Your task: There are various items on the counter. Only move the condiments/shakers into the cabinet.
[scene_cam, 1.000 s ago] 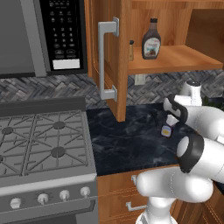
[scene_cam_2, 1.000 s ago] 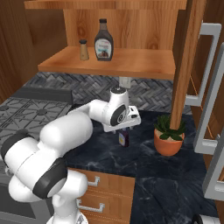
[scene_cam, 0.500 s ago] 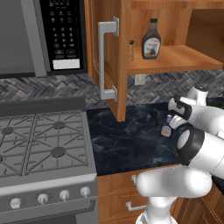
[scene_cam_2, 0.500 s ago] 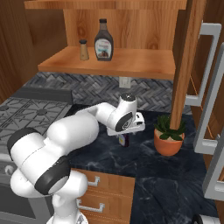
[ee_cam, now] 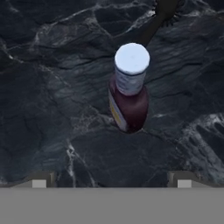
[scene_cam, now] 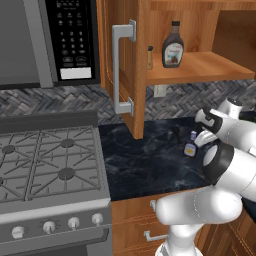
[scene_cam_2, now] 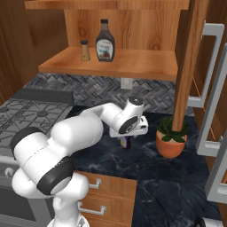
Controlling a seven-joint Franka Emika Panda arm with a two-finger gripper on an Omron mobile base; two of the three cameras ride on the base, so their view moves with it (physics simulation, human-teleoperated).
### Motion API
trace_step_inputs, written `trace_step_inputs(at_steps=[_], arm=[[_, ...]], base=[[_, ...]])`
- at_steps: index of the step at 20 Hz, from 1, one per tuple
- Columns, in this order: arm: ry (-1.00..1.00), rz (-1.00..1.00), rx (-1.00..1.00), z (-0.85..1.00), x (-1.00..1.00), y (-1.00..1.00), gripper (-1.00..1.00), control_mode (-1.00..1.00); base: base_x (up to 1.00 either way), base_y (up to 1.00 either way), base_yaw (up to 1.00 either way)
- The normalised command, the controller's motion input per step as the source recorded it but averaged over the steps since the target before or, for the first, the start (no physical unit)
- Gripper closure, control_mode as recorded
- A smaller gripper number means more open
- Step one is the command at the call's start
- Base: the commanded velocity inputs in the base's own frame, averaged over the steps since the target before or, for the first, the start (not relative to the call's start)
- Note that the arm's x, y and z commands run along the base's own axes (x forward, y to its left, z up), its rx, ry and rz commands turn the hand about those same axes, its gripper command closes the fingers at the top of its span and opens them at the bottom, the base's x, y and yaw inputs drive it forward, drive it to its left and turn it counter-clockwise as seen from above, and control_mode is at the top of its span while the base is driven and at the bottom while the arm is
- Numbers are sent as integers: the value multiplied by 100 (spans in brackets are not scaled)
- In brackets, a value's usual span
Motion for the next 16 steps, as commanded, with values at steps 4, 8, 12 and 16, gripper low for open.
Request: trace_step_inputs(at_steps=[4, 8, 12, 16], arm=[[0, 2, 3, 0, 8, 0, -100, -100], [0, 2, 1, -3, 16, 0, -100, -100], [0, 3, 0, -8, 15, 0, -100, -100], [0, 2, 0, -9, 8, 0, -100, -100]], base=[[0, 0, 0], [0, 0, 0], [0, 0, 0], [0, 0, 0]])
